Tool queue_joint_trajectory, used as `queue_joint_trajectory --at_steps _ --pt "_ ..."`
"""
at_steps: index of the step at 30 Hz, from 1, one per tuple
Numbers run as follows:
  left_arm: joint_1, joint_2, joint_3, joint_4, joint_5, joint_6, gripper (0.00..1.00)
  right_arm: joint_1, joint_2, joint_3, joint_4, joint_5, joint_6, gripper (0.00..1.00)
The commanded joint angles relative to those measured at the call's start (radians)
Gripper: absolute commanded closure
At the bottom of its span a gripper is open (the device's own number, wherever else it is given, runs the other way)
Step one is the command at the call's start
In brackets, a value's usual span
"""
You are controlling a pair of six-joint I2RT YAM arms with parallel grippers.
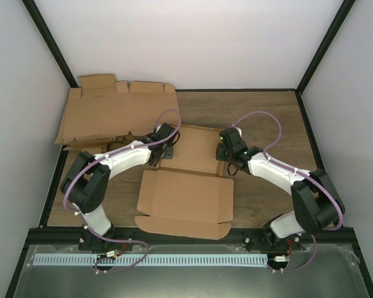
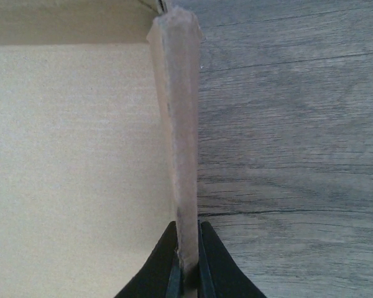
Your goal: Fold the paper box
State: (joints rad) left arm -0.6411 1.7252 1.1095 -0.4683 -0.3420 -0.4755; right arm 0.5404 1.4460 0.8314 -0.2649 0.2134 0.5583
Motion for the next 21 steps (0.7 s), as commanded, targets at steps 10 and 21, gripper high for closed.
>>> queue_joint_trajectory --at_steps 10,21 --pt "0.003 -0.029 0.035 -0.019 0.028 0.032 0.59 0.01 0.008 0.014 -0.095 -0.002 0.006 0.86" --pt "0.005 -0.011 0.045 -0.029 0.043 0.073 0.65 0.009 0.034 0.059 -0.176 0.033 -0.01 0.6"
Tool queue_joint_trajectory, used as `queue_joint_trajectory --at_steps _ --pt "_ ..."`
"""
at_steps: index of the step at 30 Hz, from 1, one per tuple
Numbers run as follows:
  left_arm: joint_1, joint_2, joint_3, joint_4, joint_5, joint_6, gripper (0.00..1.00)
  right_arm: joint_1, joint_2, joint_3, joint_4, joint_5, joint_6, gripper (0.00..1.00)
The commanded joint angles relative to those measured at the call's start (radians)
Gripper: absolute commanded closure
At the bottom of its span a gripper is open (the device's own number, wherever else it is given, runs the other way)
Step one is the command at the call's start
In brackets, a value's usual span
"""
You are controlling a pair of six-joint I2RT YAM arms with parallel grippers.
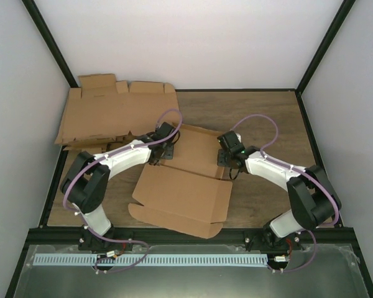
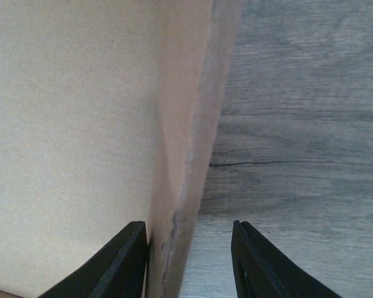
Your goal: Fold the paper box
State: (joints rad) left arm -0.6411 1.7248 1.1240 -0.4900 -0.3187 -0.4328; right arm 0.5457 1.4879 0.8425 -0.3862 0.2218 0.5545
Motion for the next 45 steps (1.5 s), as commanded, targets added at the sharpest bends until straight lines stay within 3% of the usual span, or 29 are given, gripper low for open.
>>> queue_joint_trajectory --at_steps 1,11,17,21,24,26,28,33,35,36,41,45 --pt "0.005 -0.003 0.035 -0.009 0.023 0.035 0.67 0.003 -0.008 0.053 -0.063 0.024 -0.007 0.59" --pt "0.002 0.086 0.125 -0.091 0.015 0.091 0.87 0.002 0.125 0.168 -0.365 0.094 0.232 0.82" --pt "-0.011 0.118 0.155 -0.104 0.031 0.118 0.92 0.004 0.1 0.148 -0.356 0.019 0.293 0.95" --pt "-0.032 0.153 0.193 -0.14 -0.009 0.166 0.96 0.008 0.063 0.133 -0.364 -0.057 0.329 0.96" --pt "-0.047 0.164 0.208 -0.148 -0.012 0.234 0.96 0.013 0.013 0.103 -0.349 -0.089 0.304 0.69" --pt "-0.05 0.166 0.216 -0.164 -0.013 0.276 0.96 0.013 -0.025 0.096 -0.334 -0.106 0.244 0.63" --pt "-0.05 0.173 0.231 -0.192 -0.014 0.318 0.96 0.011 -0.058 0.102 -0.346 -0.105 0.197 0.47" --pt "-0.051 0.189 0.283 -0.266 -0.022 0.392 0.96 0.001 -0.155 0.119 -0.352 -0.119 0.059 0.29" --pt "-0.05 0.185 0.29 -0.272 0.01 0.413 0.96 -0.013 -0.196 0.129 -0.342 -0.115 0.011 0.08" --pt "-0.05 0.18 0.29 -0.272 0.038 0.43 0.96 -0.022 -0.216 0.132 -0.327 -0.109 -0.008 0.01" --pt "-0.05 0.174 0.306 -0.32 0.2 0.52 0.96 -0.062 -0.262 0.152 -0.184 -0.195 -0.174 0.0" --pt "-0.06 0.165 0.312 -0.383 0.285 0.583 0.92 -0.063 -0.186 0.204 -0.17 -0.189 -0.324 0.0"
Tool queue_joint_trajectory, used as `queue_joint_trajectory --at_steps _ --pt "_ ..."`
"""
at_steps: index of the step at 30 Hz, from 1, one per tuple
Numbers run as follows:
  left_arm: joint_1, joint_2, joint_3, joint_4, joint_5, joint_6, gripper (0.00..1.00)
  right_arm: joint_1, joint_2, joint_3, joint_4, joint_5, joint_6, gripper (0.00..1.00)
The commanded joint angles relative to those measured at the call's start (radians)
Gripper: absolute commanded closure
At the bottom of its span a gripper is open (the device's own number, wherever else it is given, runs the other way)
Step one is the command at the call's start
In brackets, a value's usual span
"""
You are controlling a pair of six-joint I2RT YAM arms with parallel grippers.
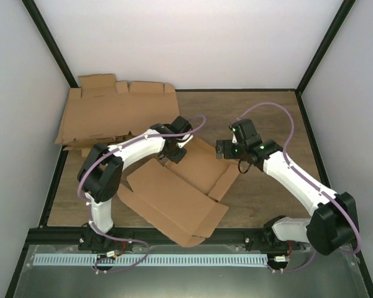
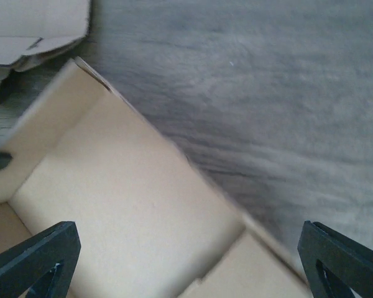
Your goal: Fold the paper box
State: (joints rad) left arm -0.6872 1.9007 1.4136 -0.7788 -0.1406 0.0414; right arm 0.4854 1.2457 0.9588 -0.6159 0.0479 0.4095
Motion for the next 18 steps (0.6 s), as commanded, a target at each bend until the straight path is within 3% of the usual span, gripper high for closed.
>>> queue_joint_trajectory --at_steps 1,6,9,13,18 --pt "-0.02 -0.015 0.022 -0.103 0.104 0.113 0.91 -0.003 0.072 0.102 0.048 0.005 -0.2 0.0" --pt "-0.036 -0.05 0.008 -0.115 0.091 0.134 0.86 -0.004 0.136 0.096 0.042 -0.108 -0.304 0.08" --pt "-0.04 -0.062 0.001 -0.1 0.056 0.137 0.68 -0.002 0.172 0.063 0.065 -0.175 -0.313 0.17" --pt "-0.041 -0.096 0.019 -0.068 0.034 0.096 0.46 -0.003 0.186 0.011 0.138 -0.177 -0.296 0.19" --pt "-0.042 -0.202 0.047 -0.025 0.006 -0.019 0.32 -0.002 0.241 -0.004 0.192 -0.156 -0.305 0.19"
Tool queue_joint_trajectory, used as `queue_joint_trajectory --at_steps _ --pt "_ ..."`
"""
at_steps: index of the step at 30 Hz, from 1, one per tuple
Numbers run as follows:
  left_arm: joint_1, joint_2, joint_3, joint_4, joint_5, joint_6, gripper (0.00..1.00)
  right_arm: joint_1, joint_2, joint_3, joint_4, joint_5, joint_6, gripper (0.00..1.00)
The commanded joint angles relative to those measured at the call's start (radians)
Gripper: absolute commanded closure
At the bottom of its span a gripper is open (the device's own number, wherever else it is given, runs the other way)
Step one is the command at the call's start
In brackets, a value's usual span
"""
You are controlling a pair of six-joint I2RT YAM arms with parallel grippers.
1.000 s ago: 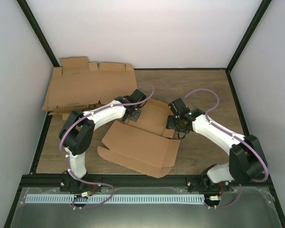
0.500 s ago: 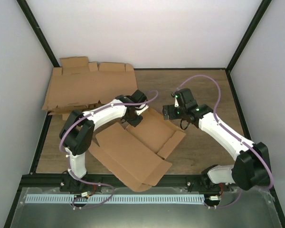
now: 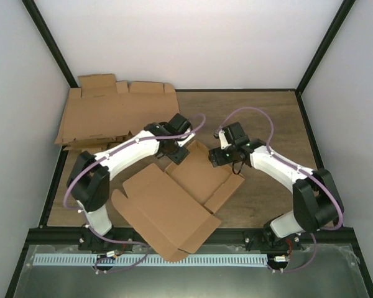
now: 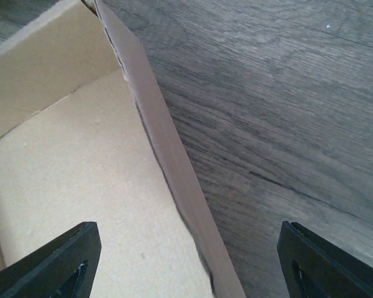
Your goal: Fold the paper box
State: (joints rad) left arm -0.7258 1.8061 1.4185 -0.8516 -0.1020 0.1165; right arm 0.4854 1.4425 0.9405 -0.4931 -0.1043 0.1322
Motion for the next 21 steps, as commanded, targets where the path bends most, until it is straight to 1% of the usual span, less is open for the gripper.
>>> queue_joint_trajectory --at_steps 1,2,5,6,9,12,15,19,21 --pt "-0.002 -0.138 0.039 0.05 -0.031 -0.122 0.28 -0.002 0.061 0.023 0.069 0.005 -0.032 0.2" --pt "-0.002 -0.17 0.034 0.051 -0.033 -0.165 0.24 -0.002 0.082 0.035 0.065 0.012 -0.037 0.22" --pt "0.0 -0.278 0.01 0.037 -0.056 -0.28 0.07 -0.002 0.133 0.062 0.062 0.011 -0.044 0.34" --pt "0.0 -0.322 -0.002 0.032 -0.056 -0.316 0.02 -0.002 0.145 0.066 0.065 0.011 -0.046 0.36" --pt "0.002 -0.46 -0.045 0.005 -0.04 -0.419 0.0 0.0 0.178 0.08 0.071 0.04 -0.045 0.41" --pt "0.004 -0.555 -0.071 -0.065 -0.017 -0.509 0.0 0.006 0.191 0.085 0.084 0.075 -0.036 0.53" --pt "0.005 -0.64 -0.074 -0.127 0.025 -0.55 0.0 0.018 0.157 0.058 0.128 0.086 -0.038 0.67" --pt "0.004 -0.727 -0.002 -0.208 0.028 -0.569 0.0 0.019 0.071 0.008 0.18 0.085 -0.039 0.86" --pt "0.004 -0.747 0.053 -0.231 0.03 -0.573 0.0 0.018 0.025 -0.014 0.202 0.08 -0.037 0.9"
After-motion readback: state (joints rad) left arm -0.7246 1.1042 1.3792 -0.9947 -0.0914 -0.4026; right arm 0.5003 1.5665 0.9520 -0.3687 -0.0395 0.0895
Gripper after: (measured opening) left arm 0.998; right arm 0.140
